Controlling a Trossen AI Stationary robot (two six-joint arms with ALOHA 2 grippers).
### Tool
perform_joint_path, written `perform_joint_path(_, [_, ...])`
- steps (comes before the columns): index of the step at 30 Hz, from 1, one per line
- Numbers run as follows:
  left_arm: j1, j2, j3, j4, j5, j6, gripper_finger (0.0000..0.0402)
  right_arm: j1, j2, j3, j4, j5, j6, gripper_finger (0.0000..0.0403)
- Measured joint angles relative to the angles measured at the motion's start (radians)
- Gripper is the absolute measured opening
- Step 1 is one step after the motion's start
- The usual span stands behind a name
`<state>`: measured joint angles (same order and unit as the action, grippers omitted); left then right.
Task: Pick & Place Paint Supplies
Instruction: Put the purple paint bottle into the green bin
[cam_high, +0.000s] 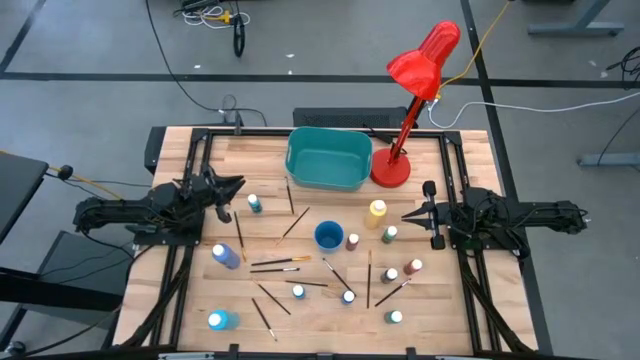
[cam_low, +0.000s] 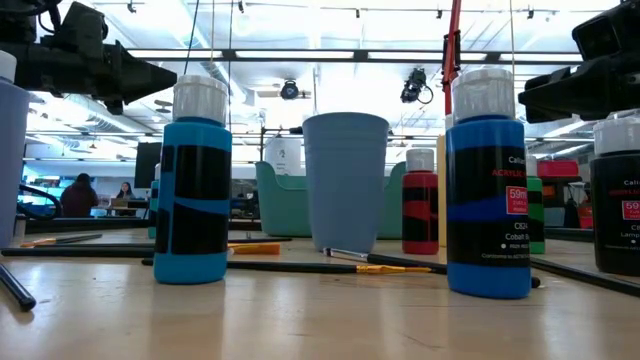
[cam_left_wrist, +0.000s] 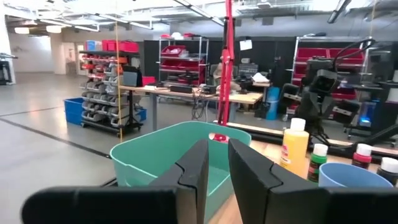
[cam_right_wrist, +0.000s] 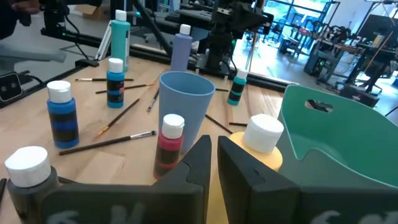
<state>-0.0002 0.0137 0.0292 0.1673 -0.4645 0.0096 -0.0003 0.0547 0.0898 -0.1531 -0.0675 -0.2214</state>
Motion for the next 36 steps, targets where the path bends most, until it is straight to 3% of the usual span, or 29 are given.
perform_joint_path(10, [0.0, 0.0, 0.0, 0.005, 0.129, 0.032, 0.0071, 0.001, 0.0, 0.0, 0.128, -0.024, 0.015, 0.0032])
perform_joint_path(20, [0.0, 0.002, 0.0, 0.005, 0.166, 0.032, 0.0071, 0.001, 0.001, -0.001, 0.619, -0.04, 0.155, 0.0032])
perform_joint_path(25, [0.0, 0.023, 0.0, 0.005, 0.18, 0.032, 0.0071, 0.001, 0.001, -0.001, 0.724, 0.099, 0.095, 0.0032])
perform_joint_path(30, [0.0, 0.065, 0.0, 0.007, 0.2, 0.02, 0.0072, 0.001, 0.001, -0.001, 0.758, 0.444, -0.121, 0.0032])
perform_joint_path(32, [0.0, 0.077, 0.0, 0.011, 0.199, 0.022, 0.0072, 0.001, 0.001, -0.001, 0.772, 0.56, -0.133, 0.0032])
perform_joint_path(34, [0.0, 0.087, 0.002, 0.026, 0.198, 0.029, 0.0072, 0.001, 0.001, -0.001, 0.769, 0.585, -0.094, 0.0032])
perform_joint_path(36, [0.0, 0.1, 0.014, 0.029, 0.198, 0.029, 0.0073, 0.001, 0.004, -0.001, 0.769, 0.514, -0.082, 0.0032])
